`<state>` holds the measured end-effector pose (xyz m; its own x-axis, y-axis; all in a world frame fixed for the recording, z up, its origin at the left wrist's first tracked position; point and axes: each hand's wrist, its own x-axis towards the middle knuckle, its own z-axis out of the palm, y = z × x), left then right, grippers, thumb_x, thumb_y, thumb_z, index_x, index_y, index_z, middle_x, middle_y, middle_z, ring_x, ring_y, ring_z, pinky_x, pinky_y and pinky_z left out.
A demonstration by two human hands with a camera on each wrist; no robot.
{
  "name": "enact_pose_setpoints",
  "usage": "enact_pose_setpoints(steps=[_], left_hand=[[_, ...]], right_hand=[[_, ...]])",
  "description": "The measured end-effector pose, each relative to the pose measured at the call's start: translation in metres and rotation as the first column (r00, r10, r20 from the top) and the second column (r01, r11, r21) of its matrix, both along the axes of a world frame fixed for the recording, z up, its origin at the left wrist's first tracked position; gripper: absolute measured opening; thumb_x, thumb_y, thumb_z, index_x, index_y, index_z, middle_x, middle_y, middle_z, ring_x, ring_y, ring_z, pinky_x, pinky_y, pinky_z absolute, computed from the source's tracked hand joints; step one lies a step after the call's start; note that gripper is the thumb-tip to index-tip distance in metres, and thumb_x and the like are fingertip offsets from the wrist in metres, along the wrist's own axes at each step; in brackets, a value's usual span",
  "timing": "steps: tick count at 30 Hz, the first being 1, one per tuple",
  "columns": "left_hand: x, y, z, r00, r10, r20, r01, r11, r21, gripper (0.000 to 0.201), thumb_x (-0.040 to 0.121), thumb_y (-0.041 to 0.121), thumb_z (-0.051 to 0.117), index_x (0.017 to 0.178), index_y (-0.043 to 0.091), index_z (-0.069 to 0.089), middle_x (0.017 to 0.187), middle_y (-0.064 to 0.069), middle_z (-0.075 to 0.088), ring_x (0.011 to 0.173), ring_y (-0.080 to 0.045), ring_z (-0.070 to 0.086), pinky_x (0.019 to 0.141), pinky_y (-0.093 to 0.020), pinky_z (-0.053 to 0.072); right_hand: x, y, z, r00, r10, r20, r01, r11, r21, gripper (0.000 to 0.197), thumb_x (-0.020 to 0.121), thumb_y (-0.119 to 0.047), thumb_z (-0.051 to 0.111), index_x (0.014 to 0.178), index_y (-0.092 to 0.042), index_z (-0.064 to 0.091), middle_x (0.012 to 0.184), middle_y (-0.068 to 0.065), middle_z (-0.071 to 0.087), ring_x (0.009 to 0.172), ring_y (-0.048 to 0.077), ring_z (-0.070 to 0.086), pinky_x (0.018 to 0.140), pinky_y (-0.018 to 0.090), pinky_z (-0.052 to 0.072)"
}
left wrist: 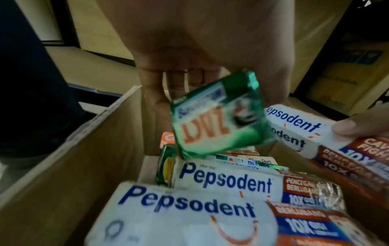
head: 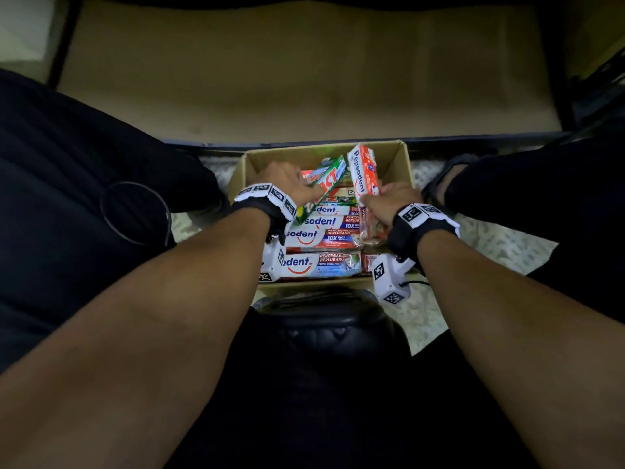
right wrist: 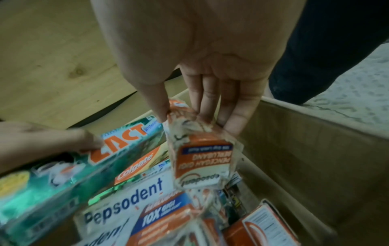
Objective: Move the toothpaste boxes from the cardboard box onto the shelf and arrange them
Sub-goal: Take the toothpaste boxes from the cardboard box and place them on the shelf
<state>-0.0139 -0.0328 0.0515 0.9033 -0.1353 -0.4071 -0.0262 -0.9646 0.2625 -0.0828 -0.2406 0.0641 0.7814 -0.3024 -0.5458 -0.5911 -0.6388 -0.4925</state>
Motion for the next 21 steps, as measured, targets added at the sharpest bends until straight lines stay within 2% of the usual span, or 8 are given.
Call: enact_pose_setpoints(steps=[2, 4, 8, 10, 12, 13, 17, 21], left_hand=[[-0.007, -0.001, -0.003, 0.997, 0.025, -0.068, -0.025, 1.000, -0.001, 0.062, 0.075, 0.070, 0.059, 0.095, 0.013, 0.072, 0.093, -0.007, 0.071, 0.086, -0.025, 0.067, 0.076, -0.034, 0.057], [-0.010, 0.000, -0.009, 0.991, 0.044, -0.124, -0.041, 0.999, 0.027, 0.067, 0.080, 0.068, 0.057, 0.107, 0.008, 0.068, 0.105, -0.011, 0.070, 0.097, -0.028, 0.066, 0.083, -0.035, 0.056], [-0.005, 0.002, -0.020, 0.966, 0.128, -0.224, -0.138, 0.990, -0.033, 0.085, 0.075, 0.069, 0.062, 0.127, 0.002, 0.058, 0.120, -0.020, 0.065, 0.106, -0.036, 0.063, 0.084, -0.039, 0.052], [-0.001, 0.002, -0.022, 0.957, 0.132, -0.258, -0.155, 0.985, -0.072, 0.090, 0.072, 0.069, 0.063, 0.129, 0.000, 0.056, 0.123, -0.021, 0.064, 0.108, -0.037, 0.062, 0.086, -0.040, 0.052], [0.000, 0.002, -0.025, 0.944, 0.156, -0.290, -0.195, 0.975, -0.108, 0.082, 0.075, 0.066, 0.065, 0.133, 0.010, 0.052, 0.127, -0.010, 0.061, 0.111, -0.031, 0.060, 0.089, -0.036, 0.049], [0.000, 0.003, -0.027, 0.935, 0.167, -0.312, -0.216, 0.968, -0.130, 0.078, 0.076, 0.064, 0.067, 0.137, 0.017, 0.048, 0.130, -0.005, 0.058, 0.113, -0.027, 0.058, 0.091, -0.032, 0.048], [0.001, 0.001, -0.033, 0.920, 0.143, -0.366, -0.230, 0.951, -0.206, 0.076, 0.077, 0.057, 0.072, 0.139, 0.025, 0.044, 0.125, 0.003, 0.059, 0.100, -0.018, 0.057, 0.082, -0.025, 0.042], [0.001, 0.000, -0.037, 0.927, 0.125, -0.355, -0.217, 0.948, -0.234, 0.069, 0.070, 0.059, 0.077, 0.126, 0.028, 0.051, 0.118, 0.004, 0.064, 0.095, -0.015, 0.061, 0.080, -0.026, 0.047]], right_hand=[[0.000, 0.007, -0.002, 0.999, -0.004, -0.045, 0.005, 1.000, 0.025, 0.034, 0.086, -0.038, 0.071, 0.109, -0.013, 0.070, 0.100, 0.005, 0.072, 0.081, 0.020, 0.069, 0.067, 0.026, 0.053], [0.000, 0.013, -0.005, 0.995, -0.006, -0.102, 0.013, 0.998, 0.069, 0.030, 0.084, -0.035, 0.074, 0.105, -0.014, 0.069, 0.086, 0.003, 0.068, 0.066, 0.014, 0.063, 0.054, 0.023, 0.044], [0.004, 0.020, -0.009, 0.981, 0.006, -0.195, 0.010, 0.996, 0.083, 0.032, 0.072, -0.040, 0.083, 0.086, -0.018, 0.065, 0.088, 0.003, 0.071, 0.073, 0.021, 0.068, 0.071, 0.029, 0.054], [0.008, 0.024, -0.016, 0.973, 0.012, -0.232, 0.013, 0.994, 0.106, 0.058, 0.054, -0.050, 0.088, 0.095, -0.019, 0.063, 0.091, 0.000, 0.072, 0.077, 0.022, 0.071, 0.078, 0.036, 0.058], [0.013, 0.025, -0.039, 0.975, 0.007, -0.223, 0.023, 0.991, 0.133, 0.091, 0.038, -0.056, 0.085, 0.114, -0.022, 0.049, 0.103, -0.002, 0.068, 0.086, 0.023, 0.071, 0.082, 0.041, 0.058], [0.015, 0.025, -0.049, 0.978, 0.005, -0.209, 0.026, 0.989, 0.145, 0.098, 0.035, -0.058, 0.082, 0.119, -0.028, 0.043, 0.109, -0.002, 0.066, 0.090, 0.024, 0.070, 0.084, 0.043, 0.057], [0.016, 0.032, -0.046, 0.986, -0.058, -0.159, 0.086, 0.980, 0.179, 0.071, 0.051, -0.057, 0.081, 0.108, -0.034, 0.046, 0.116, 0.000, 0.065, 0.092, 0.021, 0.070, 0.087, 0.040, 0.057], [0.020, 0.032, -0.046, 0.988, -0.068, -0.139, 0.090, 0.983, 0.158, 0.076, 0.061, -0.056, 0.081, 0.122, -0.022, 0.051, 0.114, 0.002, 0.067, 0.094, 0.023, 0.069, 0.085, 0.041, 0.059]])
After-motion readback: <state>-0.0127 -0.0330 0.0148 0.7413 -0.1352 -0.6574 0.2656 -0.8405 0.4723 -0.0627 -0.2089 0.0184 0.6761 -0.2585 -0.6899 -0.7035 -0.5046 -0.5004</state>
